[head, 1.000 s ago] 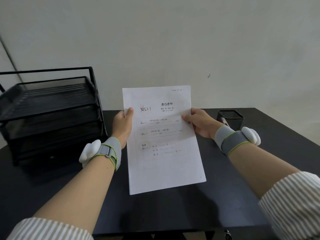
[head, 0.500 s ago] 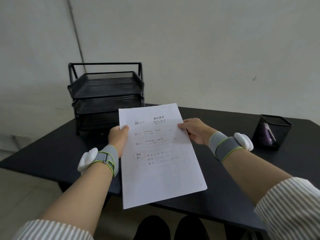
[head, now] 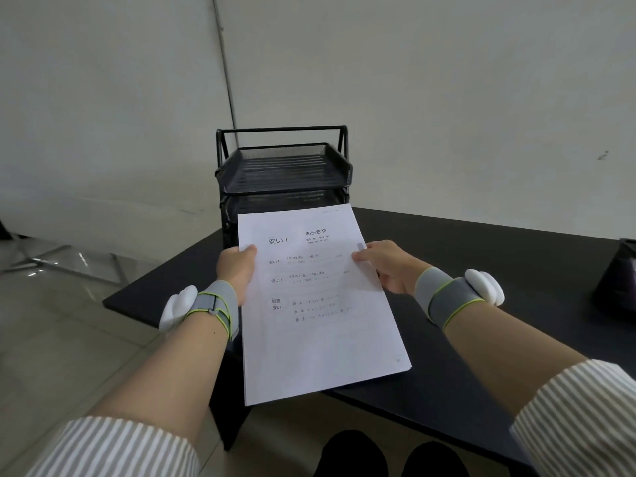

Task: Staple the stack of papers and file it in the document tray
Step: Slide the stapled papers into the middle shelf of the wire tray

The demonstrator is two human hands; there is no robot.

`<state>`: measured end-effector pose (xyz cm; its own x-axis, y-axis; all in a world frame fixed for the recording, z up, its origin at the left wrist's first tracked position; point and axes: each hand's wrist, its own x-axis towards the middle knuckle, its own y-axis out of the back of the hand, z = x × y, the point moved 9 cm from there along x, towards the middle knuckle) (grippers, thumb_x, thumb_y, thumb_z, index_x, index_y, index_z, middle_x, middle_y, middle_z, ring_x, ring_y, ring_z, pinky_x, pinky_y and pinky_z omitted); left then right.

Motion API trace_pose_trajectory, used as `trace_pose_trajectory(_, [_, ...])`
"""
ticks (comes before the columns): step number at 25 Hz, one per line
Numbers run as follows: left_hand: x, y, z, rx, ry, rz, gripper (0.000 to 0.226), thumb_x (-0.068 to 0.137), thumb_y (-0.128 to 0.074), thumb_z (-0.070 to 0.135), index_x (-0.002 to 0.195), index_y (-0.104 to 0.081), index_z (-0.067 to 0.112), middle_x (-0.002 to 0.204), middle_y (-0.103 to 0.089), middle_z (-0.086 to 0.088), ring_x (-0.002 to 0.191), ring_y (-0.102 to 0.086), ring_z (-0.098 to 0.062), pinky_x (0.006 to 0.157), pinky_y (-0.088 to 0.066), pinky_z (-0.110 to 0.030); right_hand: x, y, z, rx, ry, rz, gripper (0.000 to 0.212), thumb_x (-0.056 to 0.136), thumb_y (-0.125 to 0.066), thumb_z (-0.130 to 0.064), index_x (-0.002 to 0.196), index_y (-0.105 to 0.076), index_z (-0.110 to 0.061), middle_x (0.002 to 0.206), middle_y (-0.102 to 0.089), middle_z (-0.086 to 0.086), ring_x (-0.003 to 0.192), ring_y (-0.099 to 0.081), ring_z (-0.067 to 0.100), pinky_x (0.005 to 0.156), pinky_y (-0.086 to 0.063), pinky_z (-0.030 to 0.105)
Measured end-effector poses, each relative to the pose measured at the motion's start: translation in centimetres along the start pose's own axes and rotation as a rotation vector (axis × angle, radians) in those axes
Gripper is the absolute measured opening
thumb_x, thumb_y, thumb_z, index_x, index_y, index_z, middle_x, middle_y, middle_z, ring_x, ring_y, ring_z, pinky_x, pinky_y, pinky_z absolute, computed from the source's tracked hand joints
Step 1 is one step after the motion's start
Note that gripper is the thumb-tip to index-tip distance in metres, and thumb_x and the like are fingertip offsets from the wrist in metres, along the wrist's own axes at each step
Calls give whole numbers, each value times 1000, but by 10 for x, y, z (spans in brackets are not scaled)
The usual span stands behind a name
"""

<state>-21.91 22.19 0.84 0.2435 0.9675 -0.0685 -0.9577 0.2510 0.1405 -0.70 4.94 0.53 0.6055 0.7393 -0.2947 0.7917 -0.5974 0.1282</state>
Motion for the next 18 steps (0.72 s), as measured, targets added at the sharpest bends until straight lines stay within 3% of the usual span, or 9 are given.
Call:
trace_pose_trajectory(5, [21,10,4,-18,39,-48,13,90,-47,20,83,-50,9,89,-47,-13,80,-43,-24,71,-35,-33,15,-15,-14,52,3,33,31,93,-58,-7,122,-57,4,112,-62,21,90,-61,32,82,-53,44])
trace_pose_trajectory(10, [28,12,-3,-41,142,-123,21,92,-47,14,74,-56,8,79,-58,-11,67,-55,-26,65,-44,-31,35,-24,-31,117,4,78,35,92,-59,-4,125,-54,7,125,-60,23,91,-59,30,86,-52,44])
trace_pose_trajectory(15, [42,15,-3,-21,170,-145,15,89,-50,8,78,-59,3,84,-60,-15,73,-57,-29,74,-46,-34,54,-27,-47,159,9,100,34,92,-58,-3,124,-52,8,109,-62,20,75,-60,26,83,-51,40])
trace_pose_trajectory(17, [50,16,3,-20,137,-117,9,87,-52,4,84,-61,2,91,-59,-18,82,-55,-30,78,-43,-36,57,-27,-45,160,-5,92,30,93,-55,-3,121,-53,5,117,-62,21,84,-63,29,85,-52,40])
trace_pose_trajectory(18, [55,14,6,-25,122,-111,9,86,-53,3,85,-61,2,93,-58,-18,84,-54,-29,79,-43,-36,59,-26,-42,162,-21,80,28,94,-55,-4,121,-53,3,111,-63,19,85,-64,29,83,-53,39])
